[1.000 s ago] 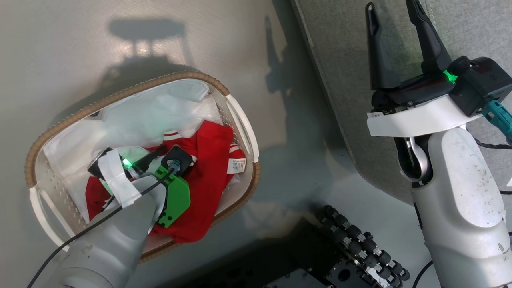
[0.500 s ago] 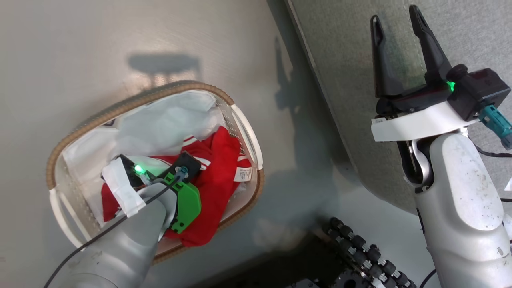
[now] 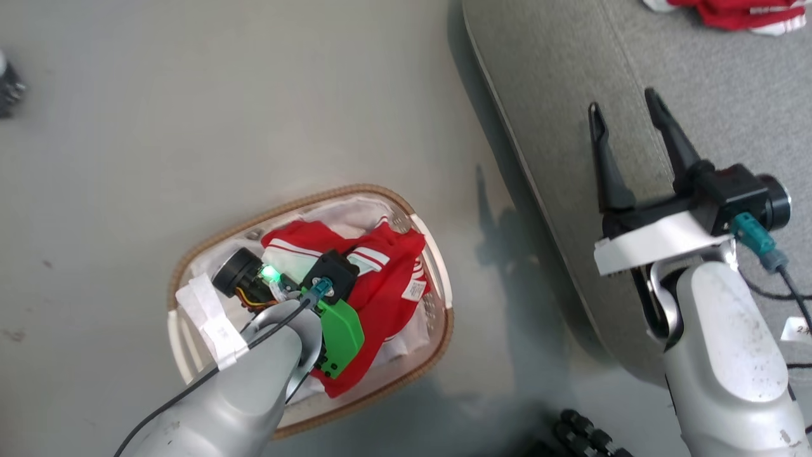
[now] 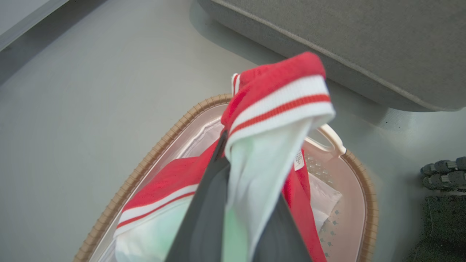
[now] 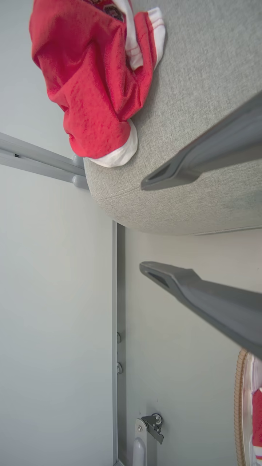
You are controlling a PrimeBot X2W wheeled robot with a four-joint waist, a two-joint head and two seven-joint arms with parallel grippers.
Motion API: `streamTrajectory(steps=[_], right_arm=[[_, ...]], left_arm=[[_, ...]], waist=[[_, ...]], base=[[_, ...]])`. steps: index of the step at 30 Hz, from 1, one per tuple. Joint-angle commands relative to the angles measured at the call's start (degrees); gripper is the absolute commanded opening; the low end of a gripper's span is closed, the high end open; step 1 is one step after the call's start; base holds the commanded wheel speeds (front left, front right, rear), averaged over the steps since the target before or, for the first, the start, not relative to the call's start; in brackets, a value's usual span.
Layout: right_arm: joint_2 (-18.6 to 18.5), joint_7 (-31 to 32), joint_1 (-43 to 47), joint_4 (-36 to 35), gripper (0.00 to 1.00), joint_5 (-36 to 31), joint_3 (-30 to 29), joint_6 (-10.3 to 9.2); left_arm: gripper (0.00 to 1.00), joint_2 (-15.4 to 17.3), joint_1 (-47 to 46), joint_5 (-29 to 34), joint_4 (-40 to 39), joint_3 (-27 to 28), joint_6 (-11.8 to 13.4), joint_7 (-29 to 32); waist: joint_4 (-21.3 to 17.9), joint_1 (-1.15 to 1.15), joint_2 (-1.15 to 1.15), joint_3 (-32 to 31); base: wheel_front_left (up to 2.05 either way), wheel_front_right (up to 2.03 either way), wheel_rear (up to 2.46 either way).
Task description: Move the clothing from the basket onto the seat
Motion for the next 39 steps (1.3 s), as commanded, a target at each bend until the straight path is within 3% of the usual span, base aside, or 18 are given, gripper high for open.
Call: streamTrajectory(steps=[1,9,19,30,39], right_arm=[[-0.3,-0.3,1.8,0.7,1.00,-0.6,-0.3,-0.06],[-0.3,-0.3,6.9,3.3,1.00,-1.5,0.0,-0.06],[-0.2,-0.3,11.7,5.5,1.00,-1.4,2.0,-0.06],[-0.2,-0.3,12.6,7.5,1.00,0.0,8.4,-0.06],[-0.2,-0.3,10.4,9.6,1.00,2.4,16.7,-0.06]], left_arm=[[0.00,0.7,1.3,1.0,-2.3,0.4,0.3,-0.2],[0.00,4.6,3.3,3.8,-14.1,1.7,0.2,-0.2],[0.00,8.4,-1.0,5.0,-21.3,1.3,-0.7,-0.2],[0.00,10.2,-10.5,3.1,-24.2,-0.3,-1.0,0.6],[0.00,9.4,-16.1,0.3,-25.9,-2.5,-1.0,1.6]], waist=[[5.8,0.00,0.00,-9.6],[8.8,0.00,0.00,-20.1],[10.2,0.00,0.00,-29.6],[9.8,0.00,0.00,-34.7],[10.8,0.00,0.00,-35.5]], base=[[0.00,0.00,0.00],[0.00,0.00,0.00],[0.00,0.00,0.00],[0.00,0.00,0.00],[0.00,0.00,0.00]])
